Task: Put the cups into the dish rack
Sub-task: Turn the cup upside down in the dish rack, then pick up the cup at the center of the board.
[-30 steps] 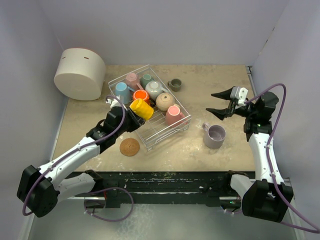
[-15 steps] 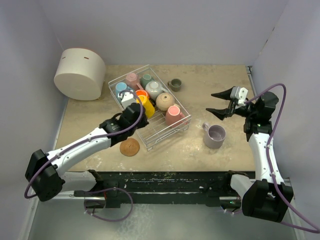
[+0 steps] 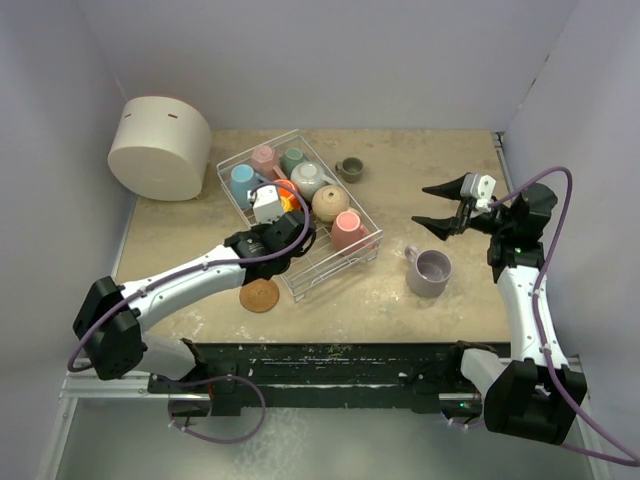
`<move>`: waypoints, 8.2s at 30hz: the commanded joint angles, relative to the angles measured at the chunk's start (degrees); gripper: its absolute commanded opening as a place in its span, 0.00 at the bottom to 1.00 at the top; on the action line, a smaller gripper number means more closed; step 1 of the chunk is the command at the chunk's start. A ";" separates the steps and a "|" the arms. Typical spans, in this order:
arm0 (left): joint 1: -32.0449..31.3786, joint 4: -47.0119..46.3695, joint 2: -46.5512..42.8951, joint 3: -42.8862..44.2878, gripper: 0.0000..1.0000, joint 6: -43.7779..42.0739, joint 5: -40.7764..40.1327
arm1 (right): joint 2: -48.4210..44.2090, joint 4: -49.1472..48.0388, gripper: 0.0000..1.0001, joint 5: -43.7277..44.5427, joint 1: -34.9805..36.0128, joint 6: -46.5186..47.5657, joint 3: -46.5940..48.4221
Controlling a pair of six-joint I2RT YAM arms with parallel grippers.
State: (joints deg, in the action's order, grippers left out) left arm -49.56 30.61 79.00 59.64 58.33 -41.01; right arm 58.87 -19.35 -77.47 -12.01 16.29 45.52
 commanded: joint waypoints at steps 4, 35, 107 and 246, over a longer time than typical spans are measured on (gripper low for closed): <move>-2.16 0.79 3.42 6.32 0.00 4.86 -8.73 | 0.28 -0.61 0.66 0.19 0.01 0.69 1.33; -4.92 -1.18 20.18 15.24 0.04 6.93 -7.10 | 0.06 0.01 0.66 0.04 -0.03 1.16 1.60; -0.41 -13.22 21.47 16.02 0.00 -32.39 17.69 | 0.53 0.21 0.66 -0.21 -0.03 1.69 1.55; 40.42 -30.35 -13.53 -0.89 1.00 -38.15 77.31 | 9.91 53.10 0.00 51.69 7.23 24.96 5.80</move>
State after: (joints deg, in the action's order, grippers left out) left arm -9.69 5.21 67.57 59.59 21.43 34.06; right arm 72.53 33.69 -21.15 -4.05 40.71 47.72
